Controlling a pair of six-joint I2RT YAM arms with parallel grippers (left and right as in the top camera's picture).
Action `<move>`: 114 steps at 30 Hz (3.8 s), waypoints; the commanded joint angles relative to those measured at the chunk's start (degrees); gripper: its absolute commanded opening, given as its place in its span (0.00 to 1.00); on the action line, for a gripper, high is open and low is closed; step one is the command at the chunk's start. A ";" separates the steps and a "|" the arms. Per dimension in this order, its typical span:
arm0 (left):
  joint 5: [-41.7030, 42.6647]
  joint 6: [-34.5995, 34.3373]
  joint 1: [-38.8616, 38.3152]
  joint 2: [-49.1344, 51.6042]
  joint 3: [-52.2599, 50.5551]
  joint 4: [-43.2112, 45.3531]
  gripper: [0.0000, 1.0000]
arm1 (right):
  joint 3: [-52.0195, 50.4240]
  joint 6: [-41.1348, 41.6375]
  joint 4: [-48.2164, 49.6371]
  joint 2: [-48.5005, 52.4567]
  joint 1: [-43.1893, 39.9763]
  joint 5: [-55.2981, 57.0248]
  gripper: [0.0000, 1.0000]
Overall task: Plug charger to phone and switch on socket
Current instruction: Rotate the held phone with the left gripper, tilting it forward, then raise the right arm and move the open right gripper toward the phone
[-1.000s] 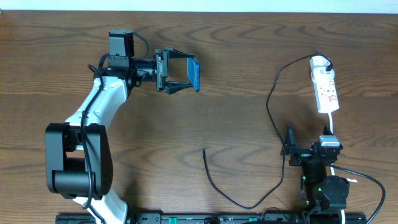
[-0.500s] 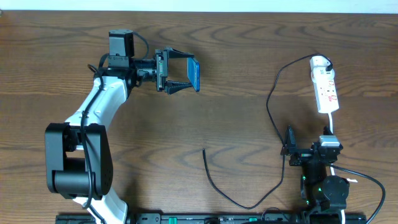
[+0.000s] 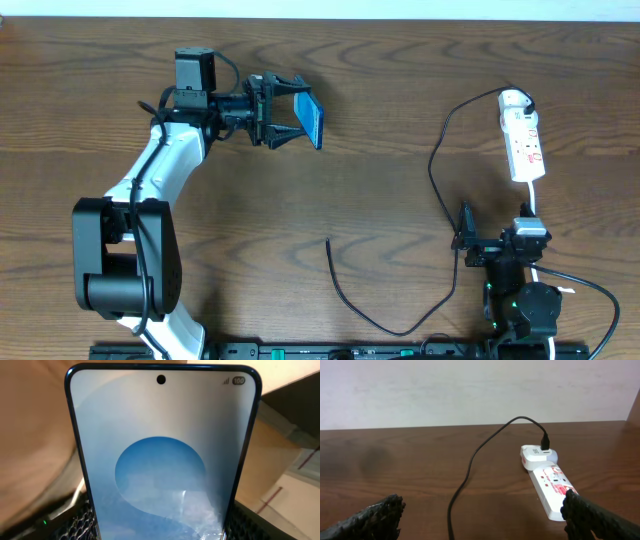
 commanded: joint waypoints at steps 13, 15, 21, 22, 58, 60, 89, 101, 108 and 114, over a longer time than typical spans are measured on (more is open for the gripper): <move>-10.91 15.32 -0.02 -2.01 0.42 1.79 0.08 | -0.07 -0.68 -0.24 -0.15 0.33 -0.09 0.99; -11.78 15.67 -0.02 -2.01 0.42 1.77 0.08 | -0.07 -0.68 -0.24 -0.15 0.33 -0.09 0.99; -15.98 16.68 -0.02 -2.01 0.39 1.77 0.07 | -0.07 -0.68 -0.20 -0.15 0.33 -0.02 0.99; -16.63 16.68 -0.02 -2.01 0.39 1.75 0.08 | -0.07 -0.68 -0.20 -0.15 0.33 0.11 0.99; -19.85 9.51 -0.09 -2.01 0.37 11.43 0.07 | 27.26 8.35 1.53 29.09 0.31 -32.52 0.99; -20.33 8.11 -0.09 -2.01 0.37 11.45 0.07 | 31.95 8.35 0.57 35.52 0.35 -36.17 0.99; -28.13 0.22 -7.26 -2.01 0.37 18.73 0.08 | 47.98 -4.90 11.34 72.32 14.95 -38.88 0.99; -28.98 -0.70 -9.51 -2.01 0.37 22.34 0.07 | 47.98 5.55 15.54 72.41 14.97 -37.75 0.99; -28.94 -2.12 -9.57 -2.01 0.37 22.56 0.07 | 47.98 15.04 16.74 73.88 15.04 -32.48 0.99; -28.57 -3.02 -9.92 -2.01 0.37 22.56 0.07 | 47.98 12.83 18.75 78.03 15.91 -33.40 0.99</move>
